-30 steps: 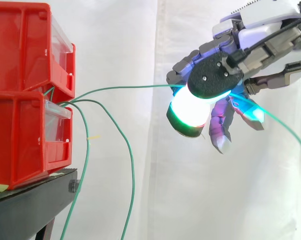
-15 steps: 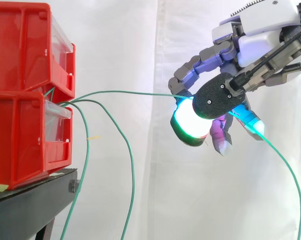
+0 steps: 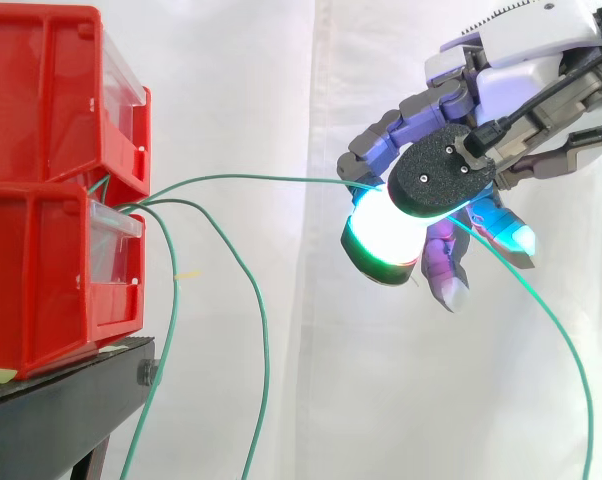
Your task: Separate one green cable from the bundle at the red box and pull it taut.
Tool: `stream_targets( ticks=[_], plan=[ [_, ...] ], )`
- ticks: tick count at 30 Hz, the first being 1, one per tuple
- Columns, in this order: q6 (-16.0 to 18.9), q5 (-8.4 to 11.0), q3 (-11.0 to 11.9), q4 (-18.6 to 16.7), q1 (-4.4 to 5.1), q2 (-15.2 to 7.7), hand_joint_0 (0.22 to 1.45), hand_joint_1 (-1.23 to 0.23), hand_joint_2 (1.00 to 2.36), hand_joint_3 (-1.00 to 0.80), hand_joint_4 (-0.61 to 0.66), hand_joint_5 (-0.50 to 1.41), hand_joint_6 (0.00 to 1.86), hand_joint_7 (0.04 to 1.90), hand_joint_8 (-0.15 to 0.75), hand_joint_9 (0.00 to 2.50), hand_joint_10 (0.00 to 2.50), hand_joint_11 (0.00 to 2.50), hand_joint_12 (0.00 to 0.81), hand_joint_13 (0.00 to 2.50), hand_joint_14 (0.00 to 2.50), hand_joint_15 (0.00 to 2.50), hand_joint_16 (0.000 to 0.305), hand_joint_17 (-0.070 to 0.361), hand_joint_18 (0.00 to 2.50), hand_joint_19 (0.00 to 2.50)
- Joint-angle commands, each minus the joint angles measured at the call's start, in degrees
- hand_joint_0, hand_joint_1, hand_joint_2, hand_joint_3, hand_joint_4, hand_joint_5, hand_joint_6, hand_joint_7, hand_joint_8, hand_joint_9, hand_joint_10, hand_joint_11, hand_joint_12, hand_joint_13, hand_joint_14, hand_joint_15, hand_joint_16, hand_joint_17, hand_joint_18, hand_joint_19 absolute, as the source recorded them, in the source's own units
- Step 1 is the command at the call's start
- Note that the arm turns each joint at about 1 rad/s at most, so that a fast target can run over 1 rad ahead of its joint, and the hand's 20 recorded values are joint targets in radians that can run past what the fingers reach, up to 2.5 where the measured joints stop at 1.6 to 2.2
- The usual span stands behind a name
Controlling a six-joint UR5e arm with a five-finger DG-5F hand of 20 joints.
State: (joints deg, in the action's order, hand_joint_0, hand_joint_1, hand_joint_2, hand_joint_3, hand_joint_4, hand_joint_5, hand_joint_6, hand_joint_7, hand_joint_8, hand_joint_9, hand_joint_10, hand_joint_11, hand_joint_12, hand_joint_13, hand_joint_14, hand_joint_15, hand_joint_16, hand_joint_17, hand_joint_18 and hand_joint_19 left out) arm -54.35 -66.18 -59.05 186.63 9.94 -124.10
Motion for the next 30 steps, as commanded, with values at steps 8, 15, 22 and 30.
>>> stream_targets(
  ticks=[8, 15, 22, 30],
  plan=[
    [1.09, 0.00, 0.08, 0.23, 0.17, 0.00, 0.73, -0.66, 1.00, -0.45, 0.11, 0.13, 0.50, 1.36, 0.169, 1.74, 0.02, 0.40, 0.269, 1.14, 0.02, 0.44, 0.047, 0.105, 0.82, 0.50],
    [4.87, -0.53, 0.43, 1.90, 0.34, 0.00, 0.74, -0.72, 1.01, -0.40, 0.09, 0.13, 0.50, 1.32, 0.154, 1.76, 0.02, 0.39, 0.269, 1.14, 0.02, 0.44, 0.048, 0.107, 0.82, 0.50],
    [13.48, -0.88, 0.43, 5.41, 0.61, 0.00, 0.75, -0.75, 1.01, -0.34, 0.11, 0.13, 0.50, 1.29, 0.130, 1.79, 0.02, 0.35, 0.261, 1.14, 0.02, 0.43, 0.047, 0.106, 0.80, 0.51],
    [18.67, -0.88, 0.43, 8.14, 0.78, 0.00, 0.77, -0.78, 1.01, -0.32, 0.11, 0.14, 0.50, 1.29, 0.115, 1.80, 0.01, 0.35, 0.260, 1.15, 0.02, 0.44, 0.046, 0.103, 0.80, 0.52]
  ],
)
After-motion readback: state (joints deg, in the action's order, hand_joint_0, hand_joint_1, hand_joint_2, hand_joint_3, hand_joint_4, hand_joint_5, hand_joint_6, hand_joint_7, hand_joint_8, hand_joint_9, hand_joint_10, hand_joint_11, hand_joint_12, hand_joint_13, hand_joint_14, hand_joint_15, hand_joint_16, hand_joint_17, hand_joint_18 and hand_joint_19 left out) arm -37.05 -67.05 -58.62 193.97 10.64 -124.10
